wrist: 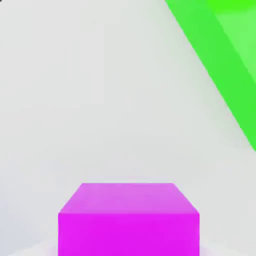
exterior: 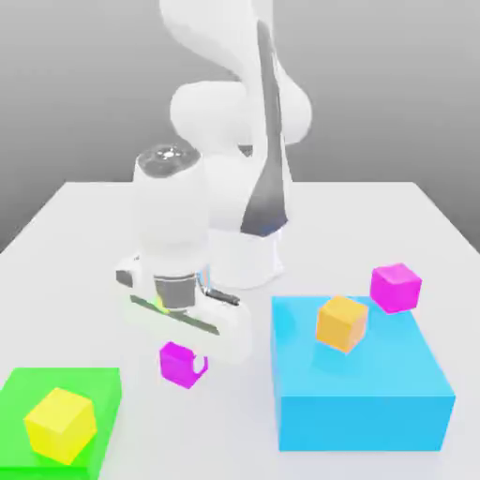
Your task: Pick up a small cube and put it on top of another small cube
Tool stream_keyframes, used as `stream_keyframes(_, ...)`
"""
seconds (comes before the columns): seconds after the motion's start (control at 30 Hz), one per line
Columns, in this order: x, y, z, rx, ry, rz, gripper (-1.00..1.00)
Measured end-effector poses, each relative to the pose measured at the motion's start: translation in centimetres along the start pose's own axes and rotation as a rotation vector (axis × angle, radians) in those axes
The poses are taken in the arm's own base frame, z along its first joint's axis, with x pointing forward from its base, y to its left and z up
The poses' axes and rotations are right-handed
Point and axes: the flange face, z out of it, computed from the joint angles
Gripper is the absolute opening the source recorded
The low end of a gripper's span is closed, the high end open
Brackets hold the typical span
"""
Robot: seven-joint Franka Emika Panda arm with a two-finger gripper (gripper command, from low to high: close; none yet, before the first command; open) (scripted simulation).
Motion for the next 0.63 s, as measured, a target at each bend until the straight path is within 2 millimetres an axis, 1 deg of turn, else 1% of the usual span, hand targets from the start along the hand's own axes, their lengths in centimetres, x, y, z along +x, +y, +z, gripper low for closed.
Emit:
stream_keyframes(0.07, -2.9, -1.5, -2.2, 0.003, -0.009, -0.117, -1.0)
stream_keyframes(0.17, -7.4, -3.0, -5.6, 0.004, -0.014, -0.297, -1.0)
stream_keyframes(0.27, -12.5, -3.6, -8.8, -0.002, -0.007, -0.486, -1.0)
stream_keyframes(0.33, -15.9, -3.4, -10.9, -0.011, 0.003, -0.61, -1.0)
stream_keyframes(0.37, -16.7, -3.4, -10.8, -0.013, 0.007, -0.641, -1.0)
stream_keyframes(0.4, -17.1, -3.3, -10.1, -0.015, 0.01, -0.656, -1.0)
stream_keyframes(0.5, -17.4, -3.3, -6.8, -0.017, 0.013, -0.67, -1.0)
stream_keyframes(0.53, -17.4, -3.2, -5.8, -0.017, 0.013, -0.671, 1.0)
stream_keyframes(0.63, -17.4, -3.2, -5.8, -0.017, 0.013, -0.671, 1.0)
